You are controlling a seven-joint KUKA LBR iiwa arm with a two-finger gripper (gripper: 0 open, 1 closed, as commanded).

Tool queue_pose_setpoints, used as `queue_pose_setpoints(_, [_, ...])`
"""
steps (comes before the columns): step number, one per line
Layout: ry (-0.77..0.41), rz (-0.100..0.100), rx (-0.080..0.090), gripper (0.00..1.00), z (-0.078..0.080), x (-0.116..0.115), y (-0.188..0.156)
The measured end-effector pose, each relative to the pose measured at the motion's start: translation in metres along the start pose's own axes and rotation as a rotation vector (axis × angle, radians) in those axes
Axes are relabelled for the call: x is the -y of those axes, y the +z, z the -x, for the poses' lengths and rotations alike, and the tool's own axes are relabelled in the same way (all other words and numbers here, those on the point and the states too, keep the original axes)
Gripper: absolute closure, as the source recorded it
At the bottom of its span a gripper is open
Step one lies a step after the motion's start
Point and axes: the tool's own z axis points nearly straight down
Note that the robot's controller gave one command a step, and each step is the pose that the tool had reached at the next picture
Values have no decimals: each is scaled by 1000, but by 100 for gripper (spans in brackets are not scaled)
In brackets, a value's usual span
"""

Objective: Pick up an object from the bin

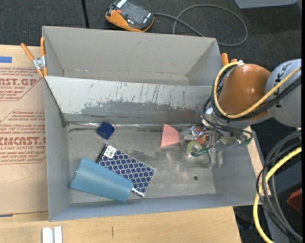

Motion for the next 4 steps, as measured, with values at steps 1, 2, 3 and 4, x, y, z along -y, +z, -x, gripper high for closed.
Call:
queue_pose_setpoints(1, [-153, 0, 5, 0, -7, 17, 3])
queue_pose_setpoints(2, [-520, 1, 2, 100, 17, 5, 4])
queue_pose_setpoints(3, [-520, 1, 3, 100, 17, 5, 4])
queue_pose_setpoints(4, [-518, 2, 4, 100, 9, 1, -19])
